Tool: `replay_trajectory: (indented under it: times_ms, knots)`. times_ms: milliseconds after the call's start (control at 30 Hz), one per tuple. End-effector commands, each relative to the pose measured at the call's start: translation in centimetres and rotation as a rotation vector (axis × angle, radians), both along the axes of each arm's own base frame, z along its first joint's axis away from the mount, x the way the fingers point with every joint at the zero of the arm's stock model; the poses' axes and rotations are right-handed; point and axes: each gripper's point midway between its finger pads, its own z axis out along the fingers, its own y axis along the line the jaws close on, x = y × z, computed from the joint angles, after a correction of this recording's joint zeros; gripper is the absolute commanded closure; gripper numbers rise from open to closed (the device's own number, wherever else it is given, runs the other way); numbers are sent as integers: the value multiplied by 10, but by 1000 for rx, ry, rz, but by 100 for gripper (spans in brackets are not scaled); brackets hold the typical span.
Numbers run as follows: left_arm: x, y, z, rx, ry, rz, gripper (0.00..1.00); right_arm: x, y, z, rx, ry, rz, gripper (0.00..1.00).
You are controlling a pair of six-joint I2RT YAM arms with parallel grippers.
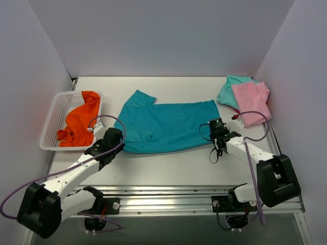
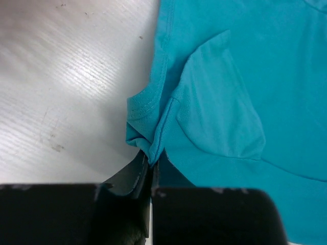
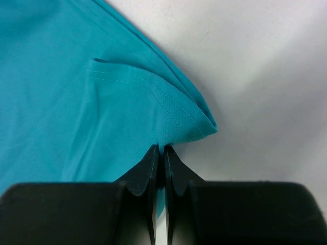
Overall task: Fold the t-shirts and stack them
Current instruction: Fold the flattened tshirt in 1/3 of the way
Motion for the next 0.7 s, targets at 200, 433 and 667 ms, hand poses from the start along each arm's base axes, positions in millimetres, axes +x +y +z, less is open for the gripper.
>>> replay_trajectory:
  times_ms: [200, 433, 667]
  knots:
    - [-51, 20, -1, 5, 47, 5, 98, -57, -12, 31, -18, -11, -46, 100]
    - [-75, 18, -6, -47, 69, -27, 98, -80, -16, 29, 7, 3, -51, 100]
    - [-97, 11, 9, -83, 77, -82, 4, -97, -13, 36, 54, 8, -20, 48]
